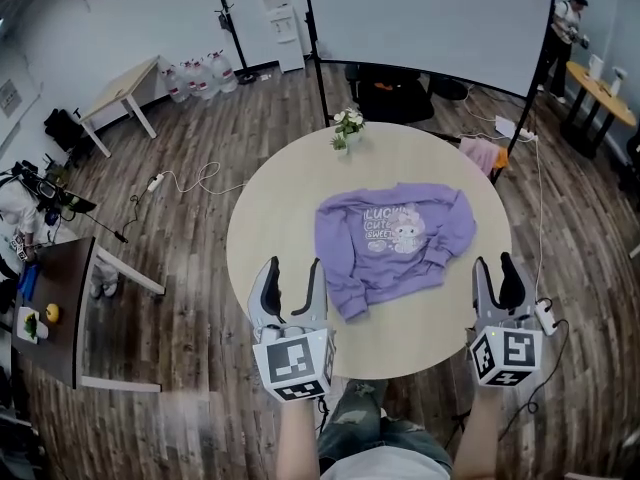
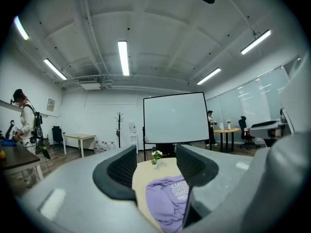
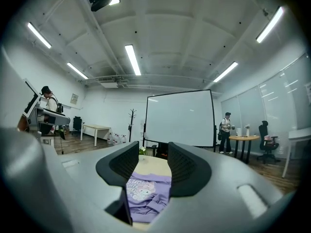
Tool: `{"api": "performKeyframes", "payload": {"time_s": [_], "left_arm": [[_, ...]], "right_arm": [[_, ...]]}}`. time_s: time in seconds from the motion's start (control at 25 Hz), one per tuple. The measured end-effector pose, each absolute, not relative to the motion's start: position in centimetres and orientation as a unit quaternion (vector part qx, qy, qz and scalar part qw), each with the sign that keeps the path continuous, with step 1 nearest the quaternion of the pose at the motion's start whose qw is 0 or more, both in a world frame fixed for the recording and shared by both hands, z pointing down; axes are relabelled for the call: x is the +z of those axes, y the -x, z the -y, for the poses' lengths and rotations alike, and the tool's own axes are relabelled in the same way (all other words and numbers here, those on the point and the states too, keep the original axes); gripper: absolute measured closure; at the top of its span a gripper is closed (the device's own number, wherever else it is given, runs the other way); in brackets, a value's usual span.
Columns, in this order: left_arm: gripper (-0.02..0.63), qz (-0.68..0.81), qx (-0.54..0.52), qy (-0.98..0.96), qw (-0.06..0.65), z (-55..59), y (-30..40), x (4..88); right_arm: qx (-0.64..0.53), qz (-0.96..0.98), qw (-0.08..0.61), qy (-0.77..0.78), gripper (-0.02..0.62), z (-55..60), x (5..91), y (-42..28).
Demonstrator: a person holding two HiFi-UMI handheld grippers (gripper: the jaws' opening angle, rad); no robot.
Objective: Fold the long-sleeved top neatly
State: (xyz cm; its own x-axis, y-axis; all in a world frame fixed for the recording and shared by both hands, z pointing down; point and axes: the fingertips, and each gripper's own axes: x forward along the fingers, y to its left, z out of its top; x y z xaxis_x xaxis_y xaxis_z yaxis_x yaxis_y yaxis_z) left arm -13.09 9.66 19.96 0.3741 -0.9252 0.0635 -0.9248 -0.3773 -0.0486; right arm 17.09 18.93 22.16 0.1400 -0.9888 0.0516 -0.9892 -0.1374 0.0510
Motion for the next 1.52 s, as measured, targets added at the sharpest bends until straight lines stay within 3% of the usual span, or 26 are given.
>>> {"api": "performKeyframes", "payload": {"time_s": [0.8,1.52], "left_arm": [[0.365,-0.542,-0.093,0.834,-0.042,4.6,7.9,26.4],[0.365,-0.518,-0.179,0.829,-0.107,4.4,4.7,34.3]], "right_arm": [[0.044,0.654,0.081,-0.751,0.393,-4.5,27.1,-21.0],[0.12,0.66,0.144,-0.728,0.394,-3.9,34.6,-23.0]]}}
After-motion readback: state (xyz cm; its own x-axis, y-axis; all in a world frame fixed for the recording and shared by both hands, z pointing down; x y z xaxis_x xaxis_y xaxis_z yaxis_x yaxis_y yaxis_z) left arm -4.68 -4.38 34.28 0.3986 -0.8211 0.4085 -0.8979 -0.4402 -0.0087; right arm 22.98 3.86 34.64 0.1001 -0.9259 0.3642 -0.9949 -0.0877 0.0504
